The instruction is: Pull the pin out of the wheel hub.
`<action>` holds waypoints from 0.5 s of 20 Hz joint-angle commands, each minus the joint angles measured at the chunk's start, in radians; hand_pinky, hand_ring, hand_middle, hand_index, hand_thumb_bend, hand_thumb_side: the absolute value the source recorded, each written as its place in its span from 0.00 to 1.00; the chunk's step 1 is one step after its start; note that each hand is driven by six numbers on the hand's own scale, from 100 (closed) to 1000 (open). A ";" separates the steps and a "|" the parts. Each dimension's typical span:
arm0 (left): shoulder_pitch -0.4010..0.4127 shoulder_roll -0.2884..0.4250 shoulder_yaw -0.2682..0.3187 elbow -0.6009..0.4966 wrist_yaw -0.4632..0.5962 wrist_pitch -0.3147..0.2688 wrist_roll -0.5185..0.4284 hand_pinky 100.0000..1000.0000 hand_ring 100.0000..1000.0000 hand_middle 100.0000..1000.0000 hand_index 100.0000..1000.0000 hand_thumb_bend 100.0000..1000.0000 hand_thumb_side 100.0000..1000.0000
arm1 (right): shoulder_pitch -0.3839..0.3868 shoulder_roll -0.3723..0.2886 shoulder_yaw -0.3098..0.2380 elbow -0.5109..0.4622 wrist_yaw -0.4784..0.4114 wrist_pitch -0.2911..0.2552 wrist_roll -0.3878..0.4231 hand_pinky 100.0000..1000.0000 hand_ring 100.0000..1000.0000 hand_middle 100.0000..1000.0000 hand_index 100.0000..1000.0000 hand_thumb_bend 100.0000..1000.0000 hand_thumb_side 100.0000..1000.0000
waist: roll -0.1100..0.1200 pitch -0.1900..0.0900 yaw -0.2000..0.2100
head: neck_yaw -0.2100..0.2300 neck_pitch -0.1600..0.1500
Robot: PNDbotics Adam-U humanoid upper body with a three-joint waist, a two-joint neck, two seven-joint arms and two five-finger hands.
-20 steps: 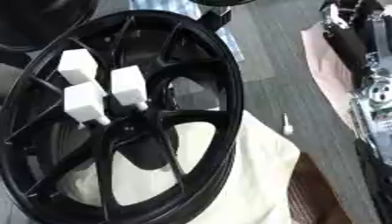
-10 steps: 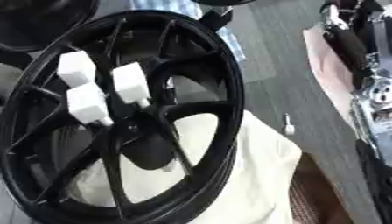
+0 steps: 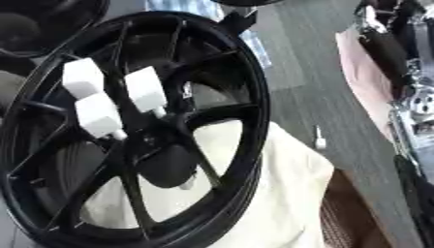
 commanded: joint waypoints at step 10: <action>0.098 0.118 0.035 -0.119 -0.028 0.149 0.136 0.72 0.66 0.70 0.85 0.63 0.64 | -0.021 -0.026 0.004 -0.023 0.001 -0.001 0.005 0.85 0.72 0.67 0.76 0.00 0.47 | -0.003 -0.019 -0.006 | -0.013 -0.007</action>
